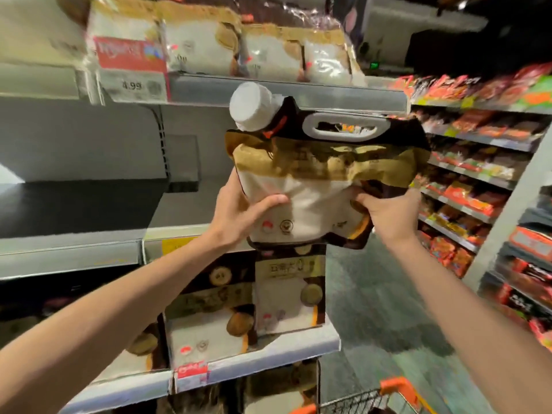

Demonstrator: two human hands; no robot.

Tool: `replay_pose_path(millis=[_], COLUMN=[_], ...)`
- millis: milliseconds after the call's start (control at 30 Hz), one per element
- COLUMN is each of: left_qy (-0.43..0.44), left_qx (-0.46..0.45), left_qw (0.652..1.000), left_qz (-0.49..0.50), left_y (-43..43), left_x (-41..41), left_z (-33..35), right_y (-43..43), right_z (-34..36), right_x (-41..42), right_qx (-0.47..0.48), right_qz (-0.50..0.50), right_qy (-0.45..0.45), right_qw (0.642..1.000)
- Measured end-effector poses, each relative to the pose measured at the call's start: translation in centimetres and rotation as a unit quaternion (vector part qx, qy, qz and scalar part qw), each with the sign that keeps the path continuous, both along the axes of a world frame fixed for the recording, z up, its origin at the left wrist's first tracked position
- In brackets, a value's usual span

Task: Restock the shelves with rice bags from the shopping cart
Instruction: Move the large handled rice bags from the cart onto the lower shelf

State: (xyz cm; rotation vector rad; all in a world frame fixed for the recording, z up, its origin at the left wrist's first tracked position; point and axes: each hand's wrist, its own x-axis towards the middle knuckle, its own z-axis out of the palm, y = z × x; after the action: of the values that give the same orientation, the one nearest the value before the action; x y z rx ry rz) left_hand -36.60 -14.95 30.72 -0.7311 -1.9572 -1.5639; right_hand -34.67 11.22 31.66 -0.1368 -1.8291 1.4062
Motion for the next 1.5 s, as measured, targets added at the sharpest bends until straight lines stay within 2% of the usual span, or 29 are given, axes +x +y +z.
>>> replay_pose_path(millis=[133, 333, 433, 533, 600, 700, 900, 1000, 1100, 1167, 1233, 1333, 1500], left_qy=[0.039, 0.068, 0.069, 0.028, -0.014, -0.06, -0.138, -0.18, -0.193, -0.201, -0.202, -0.177, -0.168], left_qx=[-0.009, -0.005, -0.004, -0.003, -0.011, -0.032, -0.023, -0.053, -0.103, -0.137, -0.164, -0.188, -0.194], left_qw=[0.999, 0.997, 0.995, 0.995, 0.991, 0.984, 0.985, 0.977, 0.967, 0.953, 0.949, 0.952, 0.951], left_qz=[0.026, 0.045, 0.068, 0.098, 0.131, 0.166, 0.098, 0.099, 0.131, 0.182, 0.176, 0.166, 0.173], left_y=[0.1, 0.3, 0.6, 1.2, 1.6, 1.9, 2.1, 2.1, 1.8, 2.0, 2.6, 3.4, 3.3], left_x=[-1.5, -4.8, -6.5, -7.8, -8.7, -10.2, -10.3, -9.8, -9.4, -8.6, -7.5, -6.7, -6.7], left_z=[-0.1, 0.3, 0.0, -0.4, -1.1, -2.1, -1.8, -1.5, -1.4, -1.4, -1.7, -2.5, -2.5], right_y=[-0.7, -0.7, -0.5, -0.7, -0.5, 0.2, 1.3, 0.8, 1.5, 2.6, 3.7, 4.4, 5.8], right_z=[2.0, 3.5, 3.2, 3.4, 2.8, 1.8, 1.5, 0.9, -0.4, -1.5, -2.5, -2.9, -2.8], right_x=[-1.1, -4.6, -6.6, -8.5, -9.7, -11.9, -14.2, -13.7, -12.2, -11.2, -10.4, -9.6, -11.4], right_qx=[0.04, 0.034, -0.004, 0.012, 0.045, 0.044, 0.062, 0.114, 0.149, 0.203, 0.23, 0.251, 0.252], right_qz=[0.024, 0.071, 0.053, 0.083, 0.058, 0.051, 0.054, 0.039, 0.112, 0.148, 0.174, 0.207, 0.209], right_qy=[0.033, 0.022, -0.004, -0.013, -0.013, -0.028, -0.061, -0.058, -0.091, -0.173, -0.214, -0.221, -0.213], right_qw=[0.998, 0.997, 0.999, 0.996, 0.997, 0.997, 0.995, 0.991, 0.978, 0.952, 0.933, 0.919, 0.921])
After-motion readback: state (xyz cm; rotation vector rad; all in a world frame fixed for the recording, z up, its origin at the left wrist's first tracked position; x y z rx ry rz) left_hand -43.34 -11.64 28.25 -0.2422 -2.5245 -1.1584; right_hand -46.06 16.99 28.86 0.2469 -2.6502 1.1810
